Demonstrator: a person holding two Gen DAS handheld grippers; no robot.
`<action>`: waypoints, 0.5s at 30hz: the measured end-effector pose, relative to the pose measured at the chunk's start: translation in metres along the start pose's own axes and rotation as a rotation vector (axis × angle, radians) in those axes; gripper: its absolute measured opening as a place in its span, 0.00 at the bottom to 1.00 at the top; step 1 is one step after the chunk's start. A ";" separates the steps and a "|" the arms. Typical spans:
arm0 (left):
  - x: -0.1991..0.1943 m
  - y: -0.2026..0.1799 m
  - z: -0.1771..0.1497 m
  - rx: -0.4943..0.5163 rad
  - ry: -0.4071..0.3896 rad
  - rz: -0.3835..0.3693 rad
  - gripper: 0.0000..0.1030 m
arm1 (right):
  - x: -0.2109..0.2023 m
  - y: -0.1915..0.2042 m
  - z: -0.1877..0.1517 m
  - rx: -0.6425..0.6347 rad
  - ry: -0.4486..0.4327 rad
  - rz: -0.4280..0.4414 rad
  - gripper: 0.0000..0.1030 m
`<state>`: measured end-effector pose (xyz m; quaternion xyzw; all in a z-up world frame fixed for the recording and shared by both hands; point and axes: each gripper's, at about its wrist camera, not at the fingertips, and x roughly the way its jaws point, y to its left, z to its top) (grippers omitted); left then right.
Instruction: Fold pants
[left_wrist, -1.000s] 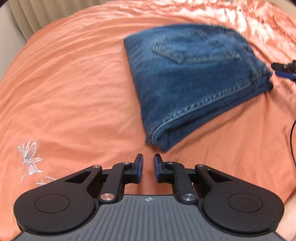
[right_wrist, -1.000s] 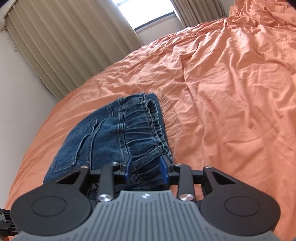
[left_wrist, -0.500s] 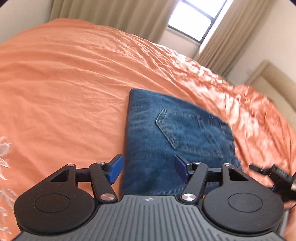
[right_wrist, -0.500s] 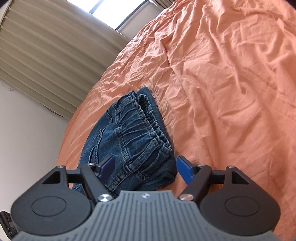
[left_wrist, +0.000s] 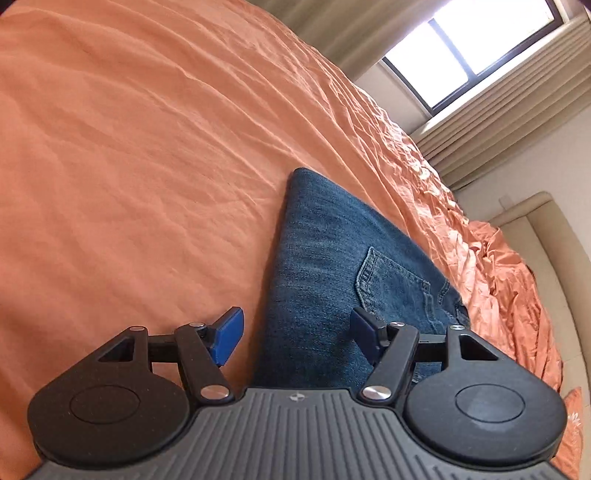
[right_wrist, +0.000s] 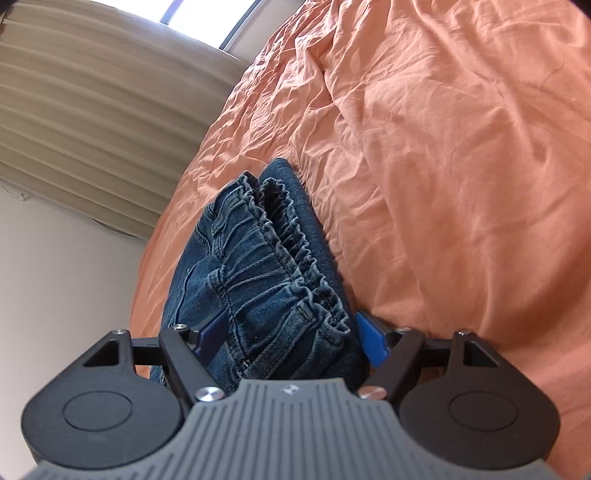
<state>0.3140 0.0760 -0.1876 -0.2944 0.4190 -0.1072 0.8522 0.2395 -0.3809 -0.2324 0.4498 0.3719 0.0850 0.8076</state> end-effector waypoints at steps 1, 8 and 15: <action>0.004 -0.004 0.000 0.033 0.002 0.010 0.76 | 0.003 0.000 0.001 -0.010 0.002 0.001 0.70; 0.027 -0.008 0.010 0.101 0.028 -0.004 0.86 | 0.014 0.000 0.009 -0.030 0.014 0.030 0.70; 0.044 -0.008 0.017 0.128 0.048 -0.066 0.83 | 0.025 -0.001 0.016 -0.047 0.025 0.054 0.61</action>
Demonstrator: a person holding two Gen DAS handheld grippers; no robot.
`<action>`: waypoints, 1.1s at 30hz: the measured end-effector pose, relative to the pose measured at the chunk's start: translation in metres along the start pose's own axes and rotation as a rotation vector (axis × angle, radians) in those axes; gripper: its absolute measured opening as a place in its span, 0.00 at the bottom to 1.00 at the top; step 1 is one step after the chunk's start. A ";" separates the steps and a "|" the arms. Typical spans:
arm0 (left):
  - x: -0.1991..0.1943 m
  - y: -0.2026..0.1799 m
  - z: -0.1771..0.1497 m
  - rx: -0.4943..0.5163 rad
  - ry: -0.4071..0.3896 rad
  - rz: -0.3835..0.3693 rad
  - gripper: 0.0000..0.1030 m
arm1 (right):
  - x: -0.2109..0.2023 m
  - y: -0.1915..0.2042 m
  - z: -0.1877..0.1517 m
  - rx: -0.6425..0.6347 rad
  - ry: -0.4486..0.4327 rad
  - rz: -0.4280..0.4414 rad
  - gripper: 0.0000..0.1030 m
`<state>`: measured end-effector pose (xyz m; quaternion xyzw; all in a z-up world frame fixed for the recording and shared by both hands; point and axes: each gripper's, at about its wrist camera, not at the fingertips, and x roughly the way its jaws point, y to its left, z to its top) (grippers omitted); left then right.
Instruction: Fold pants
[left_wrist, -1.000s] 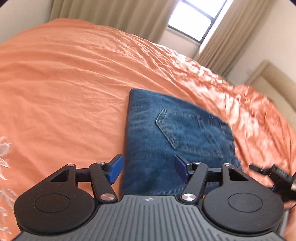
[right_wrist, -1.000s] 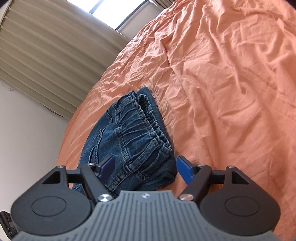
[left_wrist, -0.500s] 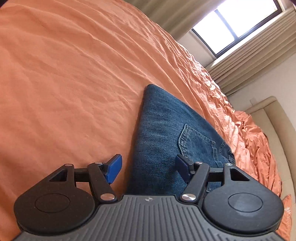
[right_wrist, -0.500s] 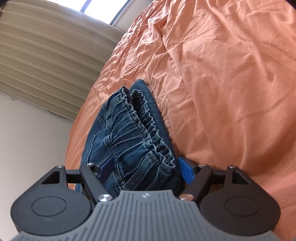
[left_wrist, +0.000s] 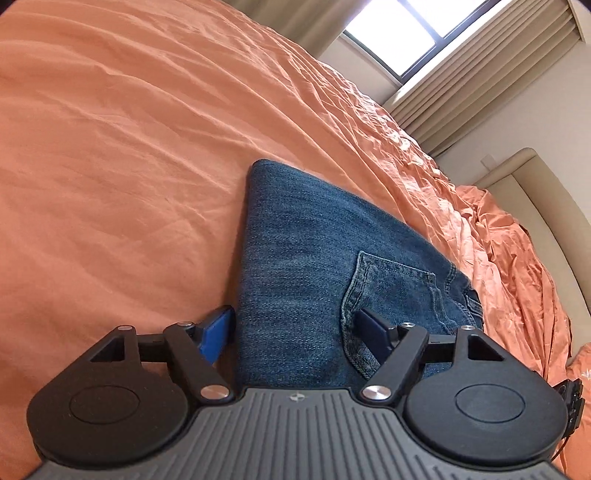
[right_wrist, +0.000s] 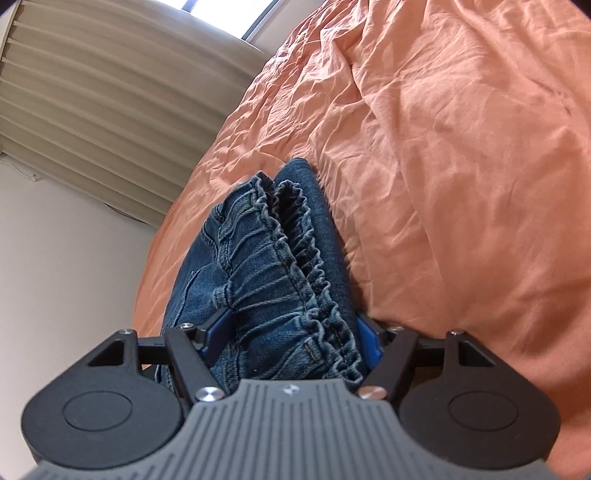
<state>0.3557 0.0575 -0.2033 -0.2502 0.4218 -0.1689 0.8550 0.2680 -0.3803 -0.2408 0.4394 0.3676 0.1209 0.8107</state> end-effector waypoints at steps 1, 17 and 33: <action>0.001 0.000 0.001 0.006 0.002 -0.005 0.80 | 0.002 -0.001 0.002 0.003 0.003 0.010 0.59; -0.021 -0.016 0.004 0.015 -0.014 -0.025 0.25 | -0.029 0.032 0.003 -0.054 -0.041 0.065 0.20; -0.130 -0.031 -0.004 0.103 -0.089 0.096 0.22 | -0.042 0.127 -0.047 -0.184 0.048 0.136 0.18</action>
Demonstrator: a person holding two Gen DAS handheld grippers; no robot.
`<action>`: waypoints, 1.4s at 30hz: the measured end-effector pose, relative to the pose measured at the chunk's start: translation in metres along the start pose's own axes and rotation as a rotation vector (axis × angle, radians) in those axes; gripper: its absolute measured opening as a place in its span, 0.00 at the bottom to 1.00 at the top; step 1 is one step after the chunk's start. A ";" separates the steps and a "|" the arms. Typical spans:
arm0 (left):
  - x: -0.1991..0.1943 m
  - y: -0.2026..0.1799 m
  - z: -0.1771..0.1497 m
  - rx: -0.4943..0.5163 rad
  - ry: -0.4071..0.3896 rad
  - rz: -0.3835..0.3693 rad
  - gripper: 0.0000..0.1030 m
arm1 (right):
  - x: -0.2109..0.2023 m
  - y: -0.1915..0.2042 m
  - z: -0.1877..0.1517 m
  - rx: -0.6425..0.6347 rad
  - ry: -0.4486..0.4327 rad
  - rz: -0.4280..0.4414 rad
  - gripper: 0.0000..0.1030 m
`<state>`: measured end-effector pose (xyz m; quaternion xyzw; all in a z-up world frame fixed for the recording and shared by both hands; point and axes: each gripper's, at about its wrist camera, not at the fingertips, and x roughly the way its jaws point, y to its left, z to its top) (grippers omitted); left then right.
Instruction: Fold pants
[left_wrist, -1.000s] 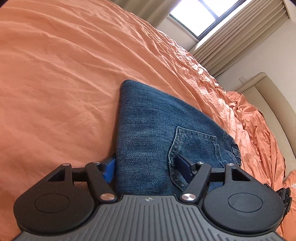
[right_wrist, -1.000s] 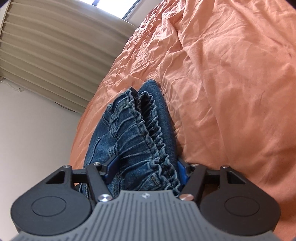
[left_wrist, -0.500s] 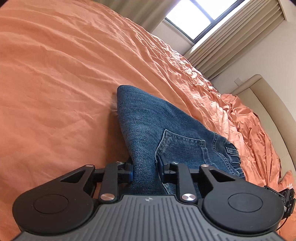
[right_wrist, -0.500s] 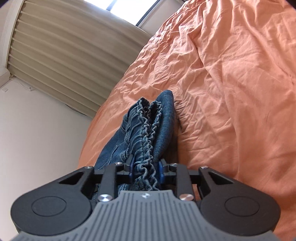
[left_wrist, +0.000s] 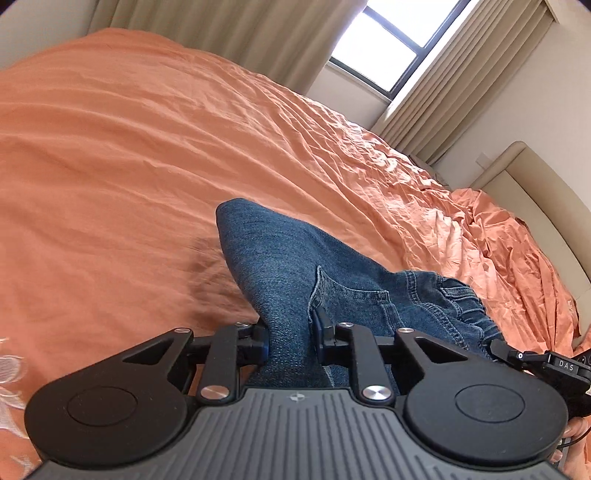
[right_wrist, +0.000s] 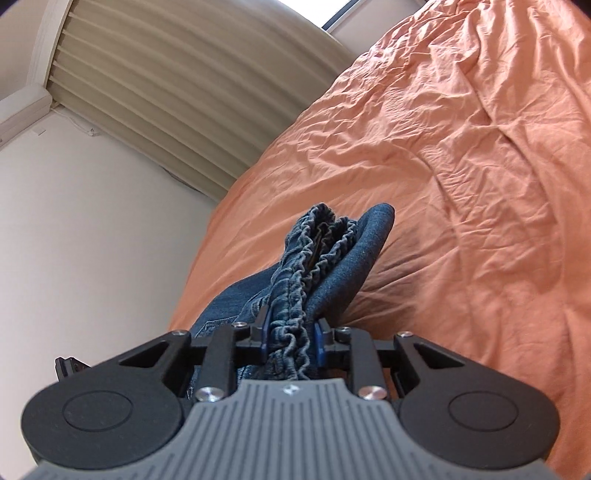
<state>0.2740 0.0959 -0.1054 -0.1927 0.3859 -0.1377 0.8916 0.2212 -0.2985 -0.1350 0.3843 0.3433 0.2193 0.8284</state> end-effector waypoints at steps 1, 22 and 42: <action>-0.009 0.006 0.001 -0.001 -0.009 0.013 0.22 | 0.008 0.010 -0.003 -0.008 0.010 0.013 0.18; -0.094 0.181 0.035 -0.037 -0.009 0.235 0.23 | 0.192 0.106 -0.109 0.007 0.202 0.133 0.18; -0.141 0.189 -0.021 0.051 0.027 0.271 0.33 | 0.216 0.058 -0.138 0.026 0.246 -0.011 0.18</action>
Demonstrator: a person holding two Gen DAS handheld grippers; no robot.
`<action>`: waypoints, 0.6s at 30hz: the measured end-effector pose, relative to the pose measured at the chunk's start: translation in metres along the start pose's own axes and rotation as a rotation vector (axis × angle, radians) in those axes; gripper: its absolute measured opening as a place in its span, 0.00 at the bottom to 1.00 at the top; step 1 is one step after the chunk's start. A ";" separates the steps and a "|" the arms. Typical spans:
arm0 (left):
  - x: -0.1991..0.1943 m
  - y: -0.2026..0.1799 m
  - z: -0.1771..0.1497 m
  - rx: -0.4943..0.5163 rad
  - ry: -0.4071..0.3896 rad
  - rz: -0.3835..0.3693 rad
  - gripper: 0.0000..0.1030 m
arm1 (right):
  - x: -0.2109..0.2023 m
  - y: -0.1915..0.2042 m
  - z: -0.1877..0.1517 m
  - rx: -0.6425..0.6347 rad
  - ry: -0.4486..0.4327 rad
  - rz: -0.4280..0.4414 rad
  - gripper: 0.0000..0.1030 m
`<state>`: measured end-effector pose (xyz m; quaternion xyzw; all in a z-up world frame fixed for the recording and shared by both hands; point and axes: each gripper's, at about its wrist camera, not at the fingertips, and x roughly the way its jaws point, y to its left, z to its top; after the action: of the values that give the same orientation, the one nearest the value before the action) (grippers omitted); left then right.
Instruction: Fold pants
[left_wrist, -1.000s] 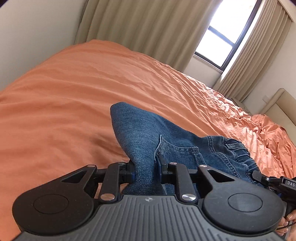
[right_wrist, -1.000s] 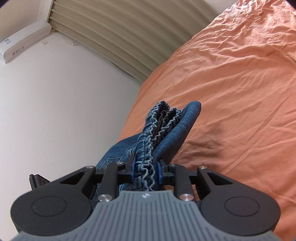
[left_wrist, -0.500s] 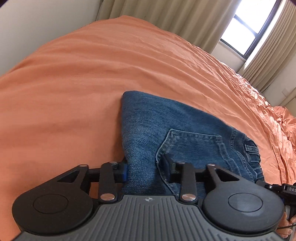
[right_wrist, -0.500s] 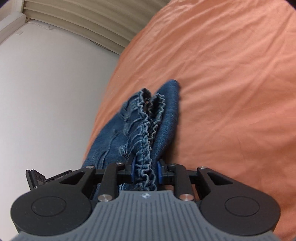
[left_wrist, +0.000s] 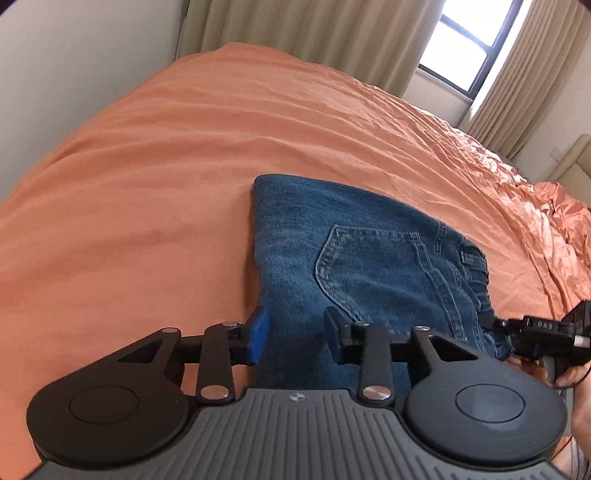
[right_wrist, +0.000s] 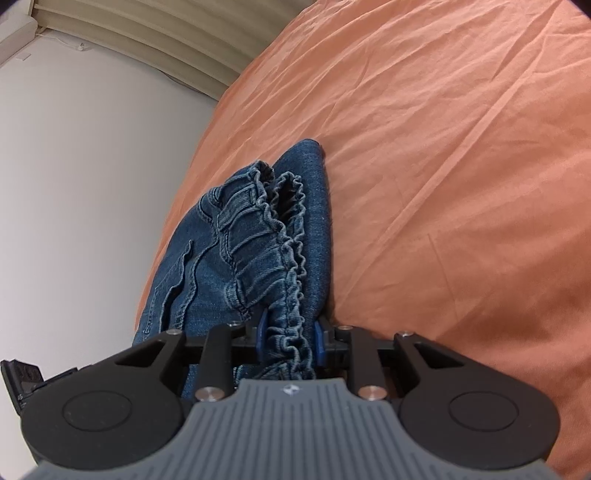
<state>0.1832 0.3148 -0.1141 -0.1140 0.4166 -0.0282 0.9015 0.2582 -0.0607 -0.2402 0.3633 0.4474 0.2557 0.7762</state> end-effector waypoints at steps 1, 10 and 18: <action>0.000 -0.005 -0.006 0.021 0.008 0.027 0.28 | -0.002 0.000 -0.002 0.004 -0.001 -0.002 0.18; 0.019 0.000 -0.047 -0.053 0.105 0.138 0.29 | -0.007 0.025 -0.001 -0.103 0.017 -0.099 0.21; -0.008 -0.026 -0.051 0.142 0.208 0.183 0.29 | -0.034 0.068 0.012 -0.349 -0.073 -0.224 0.34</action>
<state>0.1407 0.2809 -0.1342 -0.0079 0.5135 0.0130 0.8580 0.2476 -0.0483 -0.1652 0.1801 0.4056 0.2281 0.8666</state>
